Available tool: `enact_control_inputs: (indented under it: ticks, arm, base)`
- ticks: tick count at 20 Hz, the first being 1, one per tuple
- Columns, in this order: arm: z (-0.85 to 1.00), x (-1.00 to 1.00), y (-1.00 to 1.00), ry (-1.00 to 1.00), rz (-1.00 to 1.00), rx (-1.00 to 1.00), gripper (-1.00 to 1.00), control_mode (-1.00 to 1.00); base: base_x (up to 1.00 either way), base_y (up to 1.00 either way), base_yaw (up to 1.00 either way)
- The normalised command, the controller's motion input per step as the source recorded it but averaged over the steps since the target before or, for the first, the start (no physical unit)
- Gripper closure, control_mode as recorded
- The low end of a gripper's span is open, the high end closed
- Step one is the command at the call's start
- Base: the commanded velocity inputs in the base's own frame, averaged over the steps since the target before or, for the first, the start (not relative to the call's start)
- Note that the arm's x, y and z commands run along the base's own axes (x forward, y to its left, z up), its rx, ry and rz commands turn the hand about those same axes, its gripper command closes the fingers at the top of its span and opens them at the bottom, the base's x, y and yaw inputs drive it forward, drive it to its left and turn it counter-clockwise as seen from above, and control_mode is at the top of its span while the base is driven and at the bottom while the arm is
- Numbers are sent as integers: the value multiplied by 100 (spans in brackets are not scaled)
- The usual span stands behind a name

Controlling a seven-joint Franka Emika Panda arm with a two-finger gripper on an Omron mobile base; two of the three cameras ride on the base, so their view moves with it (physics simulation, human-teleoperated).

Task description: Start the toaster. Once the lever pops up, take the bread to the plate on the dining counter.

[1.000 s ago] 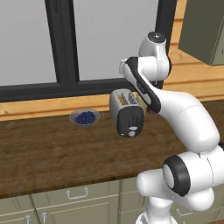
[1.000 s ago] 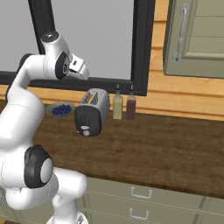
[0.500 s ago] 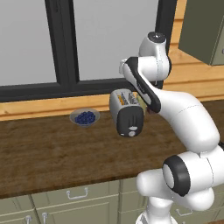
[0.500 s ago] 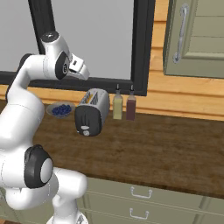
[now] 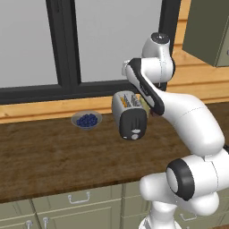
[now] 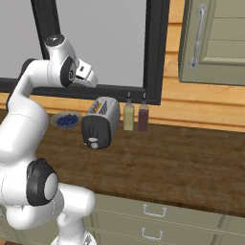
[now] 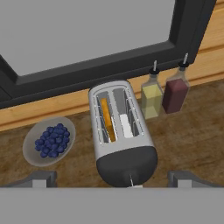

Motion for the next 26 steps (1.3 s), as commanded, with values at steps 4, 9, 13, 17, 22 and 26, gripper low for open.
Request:
enact_control_inputs:
  ticks: [4,9,13,17,22,26]
  arm:
    - [0,0,0,0,0,0,-100,-100]
    - [0,0,0,0,0,0,-100,-100]
    - [0,0,0,0,0,0,-100,-100]
    - [0,0,0,0,0,0,-100,-100]
    - [0,0,0,0,0,0,-100,-100]
    - [0,0,0,0,0,0,-100,-100]
  base:
    - [0,0,0]
    - [0,0,0]
    - [0,0,0]
    - [0,0,0]
    - [0,0,0]
    - [0,0,0]
